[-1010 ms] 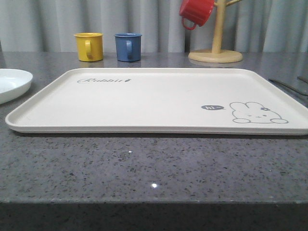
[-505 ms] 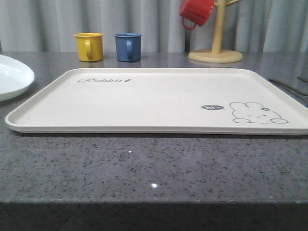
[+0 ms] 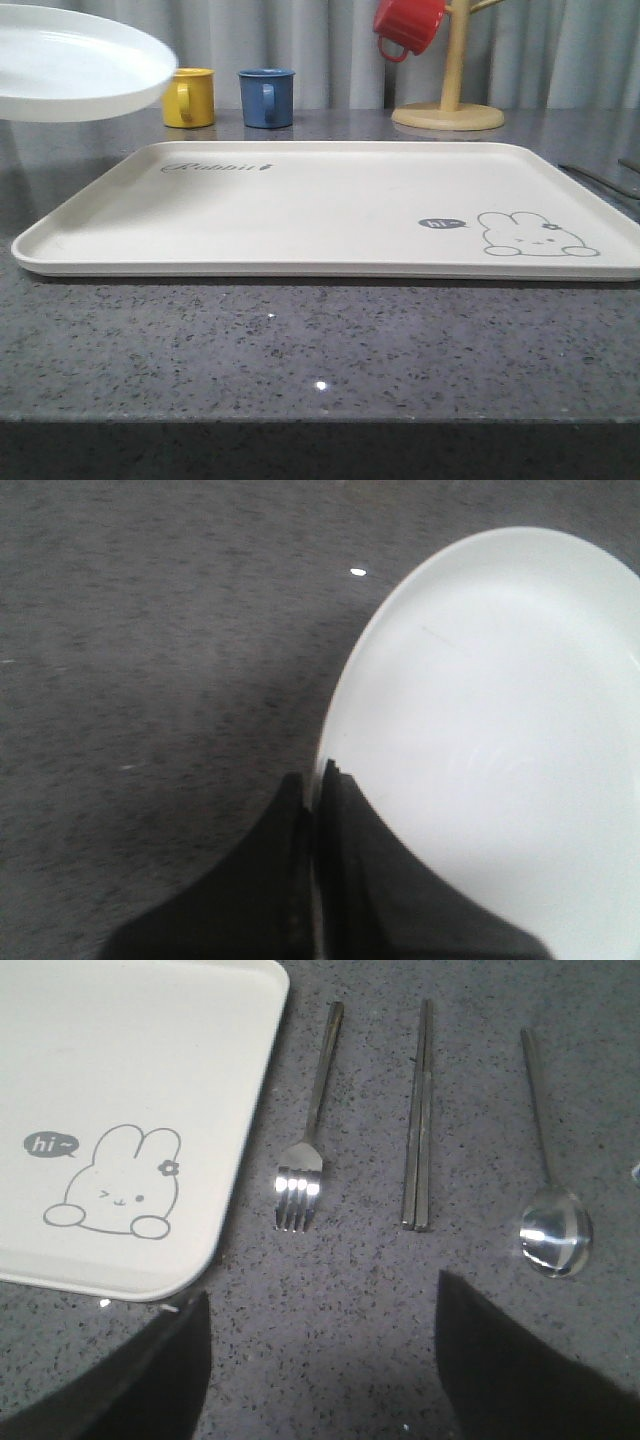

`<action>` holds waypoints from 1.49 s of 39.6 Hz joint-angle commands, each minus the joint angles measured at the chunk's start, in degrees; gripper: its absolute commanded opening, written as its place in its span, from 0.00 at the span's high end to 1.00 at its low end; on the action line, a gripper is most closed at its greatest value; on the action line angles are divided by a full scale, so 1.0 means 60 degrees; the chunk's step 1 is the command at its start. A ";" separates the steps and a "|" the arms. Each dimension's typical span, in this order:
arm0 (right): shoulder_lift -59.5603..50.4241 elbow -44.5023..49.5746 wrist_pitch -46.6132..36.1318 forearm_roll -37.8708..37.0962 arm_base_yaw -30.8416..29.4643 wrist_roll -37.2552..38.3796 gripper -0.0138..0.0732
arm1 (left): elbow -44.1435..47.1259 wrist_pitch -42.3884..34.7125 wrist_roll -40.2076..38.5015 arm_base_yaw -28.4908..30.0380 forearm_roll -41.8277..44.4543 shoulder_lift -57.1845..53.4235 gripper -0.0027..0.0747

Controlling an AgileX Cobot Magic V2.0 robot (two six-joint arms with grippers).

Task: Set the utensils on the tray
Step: 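Lower the plate onto the tray and open the left gripper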

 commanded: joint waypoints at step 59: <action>0.0080 -0.0282 -0.0585 -0.0015 -0.0038 -0.0007 0.26 | 0.2390 -0.0944 -0.1553 -0.5994 0.2838 -0.4533 0.43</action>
